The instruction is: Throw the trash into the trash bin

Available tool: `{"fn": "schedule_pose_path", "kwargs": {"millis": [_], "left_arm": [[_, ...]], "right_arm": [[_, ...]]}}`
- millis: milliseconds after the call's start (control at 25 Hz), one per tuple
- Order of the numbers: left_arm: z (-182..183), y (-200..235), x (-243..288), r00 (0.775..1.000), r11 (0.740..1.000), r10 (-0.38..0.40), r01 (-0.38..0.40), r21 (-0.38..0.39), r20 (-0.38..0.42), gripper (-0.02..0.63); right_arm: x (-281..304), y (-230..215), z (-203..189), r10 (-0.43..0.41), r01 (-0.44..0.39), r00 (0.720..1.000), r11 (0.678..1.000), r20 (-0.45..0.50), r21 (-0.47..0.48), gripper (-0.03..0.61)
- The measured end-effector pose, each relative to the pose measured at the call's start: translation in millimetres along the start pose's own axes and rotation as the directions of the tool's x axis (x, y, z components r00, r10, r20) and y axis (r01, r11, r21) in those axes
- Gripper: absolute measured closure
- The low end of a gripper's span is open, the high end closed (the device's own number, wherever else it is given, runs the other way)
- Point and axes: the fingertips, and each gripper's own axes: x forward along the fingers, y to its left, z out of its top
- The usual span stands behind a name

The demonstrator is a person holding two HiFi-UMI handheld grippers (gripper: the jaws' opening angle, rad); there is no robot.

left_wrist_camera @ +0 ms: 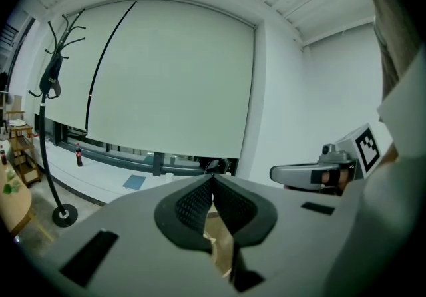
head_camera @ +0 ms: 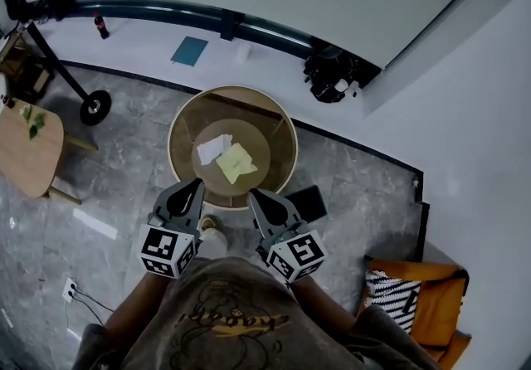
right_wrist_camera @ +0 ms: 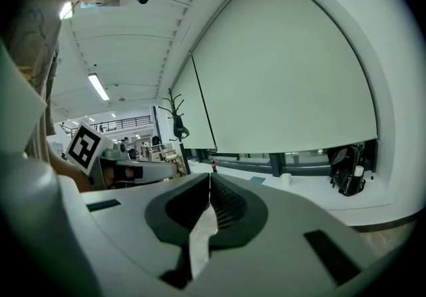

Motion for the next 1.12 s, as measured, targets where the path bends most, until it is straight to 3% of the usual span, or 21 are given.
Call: {"fn": "schedule_pose_path", "kwargs": {"millis": [600, 1120], "left_arm": [[37, 45, 53, 0.991, 0.99, -0.134, 0.134, 0.047, -0.001, 0.594], [33, 50, 72, 0.993, 0.993, -0.118, 0.118, 0.028, -0.005, 0.594]], "right_arm": [[59, -28, 39, -0.134, 0.135, 0.989, 0.991, 0.054, -0.007, 0.56], [76, -43, 30, -0.105, 0.105, 0.994, 0.994, 0.027, 0.003, 0.56]]}}
